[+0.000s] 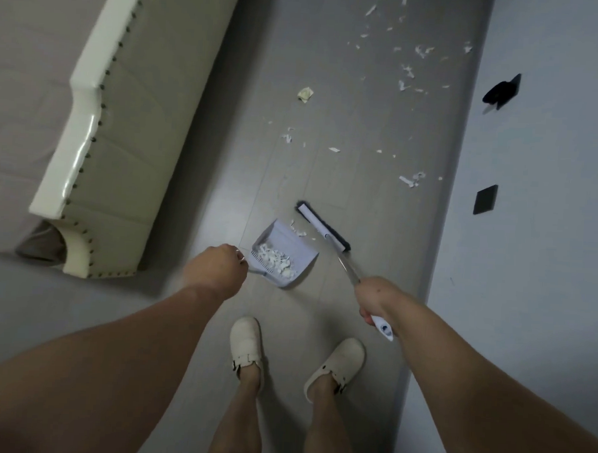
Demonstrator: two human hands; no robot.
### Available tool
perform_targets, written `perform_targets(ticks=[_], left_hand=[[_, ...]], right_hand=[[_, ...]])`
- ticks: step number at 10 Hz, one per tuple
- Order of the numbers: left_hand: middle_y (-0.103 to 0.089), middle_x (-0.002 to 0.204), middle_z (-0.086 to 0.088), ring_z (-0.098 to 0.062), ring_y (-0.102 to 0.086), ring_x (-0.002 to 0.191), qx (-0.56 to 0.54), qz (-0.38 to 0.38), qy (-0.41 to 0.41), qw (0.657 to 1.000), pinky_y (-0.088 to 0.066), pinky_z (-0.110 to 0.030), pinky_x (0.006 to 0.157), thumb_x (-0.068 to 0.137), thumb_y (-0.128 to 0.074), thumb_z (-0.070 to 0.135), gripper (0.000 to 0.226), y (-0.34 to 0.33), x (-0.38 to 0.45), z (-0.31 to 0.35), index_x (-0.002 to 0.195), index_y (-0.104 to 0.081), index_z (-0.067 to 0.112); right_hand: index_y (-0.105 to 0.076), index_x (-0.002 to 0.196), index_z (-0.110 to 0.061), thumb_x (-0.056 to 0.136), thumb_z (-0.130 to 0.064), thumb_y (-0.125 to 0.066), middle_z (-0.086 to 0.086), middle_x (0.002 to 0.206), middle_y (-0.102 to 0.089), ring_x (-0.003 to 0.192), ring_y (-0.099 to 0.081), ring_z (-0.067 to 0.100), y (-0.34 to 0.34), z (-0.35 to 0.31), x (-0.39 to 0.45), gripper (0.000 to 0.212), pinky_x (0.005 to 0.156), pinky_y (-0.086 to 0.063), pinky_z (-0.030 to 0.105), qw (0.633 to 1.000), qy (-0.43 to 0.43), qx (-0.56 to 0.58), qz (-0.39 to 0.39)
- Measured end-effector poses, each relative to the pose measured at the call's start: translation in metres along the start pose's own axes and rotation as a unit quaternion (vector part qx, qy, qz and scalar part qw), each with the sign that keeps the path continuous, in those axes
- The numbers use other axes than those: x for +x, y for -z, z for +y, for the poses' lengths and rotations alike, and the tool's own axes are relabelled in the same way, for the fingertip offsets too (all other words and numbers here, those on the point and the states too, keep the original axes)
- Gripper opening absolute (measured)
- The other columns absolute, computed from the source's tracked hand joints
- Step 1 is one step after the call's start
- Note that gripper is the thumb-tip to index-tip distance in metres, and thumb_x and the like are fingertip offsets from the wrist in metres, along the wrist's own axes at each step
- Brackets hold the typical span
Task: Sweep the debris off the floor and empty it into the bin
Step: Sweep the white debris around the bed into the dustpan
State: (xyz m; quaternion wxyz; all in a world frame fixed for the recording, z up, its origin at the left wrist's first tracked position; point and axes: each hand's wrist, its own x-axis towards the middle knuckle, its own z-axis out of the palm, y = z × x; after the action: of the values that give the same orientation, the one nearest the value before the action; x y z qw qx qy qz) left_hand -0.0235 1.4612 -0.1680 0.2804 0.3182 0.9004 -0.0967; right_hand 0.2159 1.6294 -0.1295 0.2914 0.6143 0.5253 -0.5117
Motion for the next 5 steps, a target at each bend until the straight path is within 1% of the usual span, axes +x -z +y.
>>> perform_targets(ticks=[1,2,3,4,5], left_hand=[[-0.07,0.092,-0.007,-0.027,-0.053,0.072,-0.007,-0.008,-0.005,1.0,-0.043,-0.03,0.067,0.091,-0.05,0.033,0.022,0.0,0.005,0.002,0.093,-0.066,0.019],[-0.07,0.093,-0.008,-0.028,-0.053,0.073,-0.008,-0.026,-0.022,0.999,-0.045,-0.031,0.067,0.089,-0.05,0.029,0.016,-0.001,0.008,0.002,0.088,-0.063,0.02],[-0.07,0.094,-0.008,-0.03,-0.059,0.076,-0.005,-0.03,-0.024,0.999,-0.047,-0.032,0.068,0.088,-0.05,0.024,0.013,0.0,0.012,0.004,0.09,-0.062,0.02],[-0.068,0.088,-0.006,-0.026,-0.056,0.07,-0.007,-0.031,-0.018,0.999,-0.044,-0.032,0.065,0.089,-0.051,0.023,0.01,0.002,0.015,0.003,0.089,-0.061,0.02],[-0.068,0.088,-0.004,-0.026,-0.057,0.07,-0.013,-0.03,-0.016,0.999,-0.044,-0.031,0.064,0.09,-0.051,0.024,0.012,0.001,0.013,-0.004,0.09,-0.062,0.021]], right_hand=[[-0.044,0.075,-0.022,0.096,-0.012,-0.043,0.004,0.067,-0.052,0.05,-0.05,0.017,0.017,-0.01,-0.016,0.023,0.048,-0.042,0.017,1.0,0.012,-0.027,0.002],[-0.048,0.089,-0.018,0.096,-0.012,-0.04,0.007,0.071,-0.054,0.051,-0.052,0.018,0.02,-0.02,-0.02,0.012,0.049,-0.043,0.018,0.997,0.025,-0.065,0.03],[-0.041,0.071,-0.021,0.096,-0.01,-0.04,0.006,0.07,-0.052,0.053,-0.052,0.018,0.011,-0.044,-0.016,0.027,0.053,-0.046,0.021,0.994,0.042,-0.095,0.024],[-0.038,0.069,-0.018,0.097,-0.008,-0.04,0.006,0.07,-0.05,0.055,-0.049,0.018,-0.008,-0.067,-0.01,0.03,0.052,-0.044,0.021,0.991,0.04,-0.13,-0.002],[-0.064,0.09,-0.003,0.091,-0.009,-0.037,0.021,0.076,-0.064,0.056,-0.05,0.024,-0.009,-0.078,0.001,0.027,0.052,-0.04,0.023,0.981,0.021,-0.172,-0.085]])
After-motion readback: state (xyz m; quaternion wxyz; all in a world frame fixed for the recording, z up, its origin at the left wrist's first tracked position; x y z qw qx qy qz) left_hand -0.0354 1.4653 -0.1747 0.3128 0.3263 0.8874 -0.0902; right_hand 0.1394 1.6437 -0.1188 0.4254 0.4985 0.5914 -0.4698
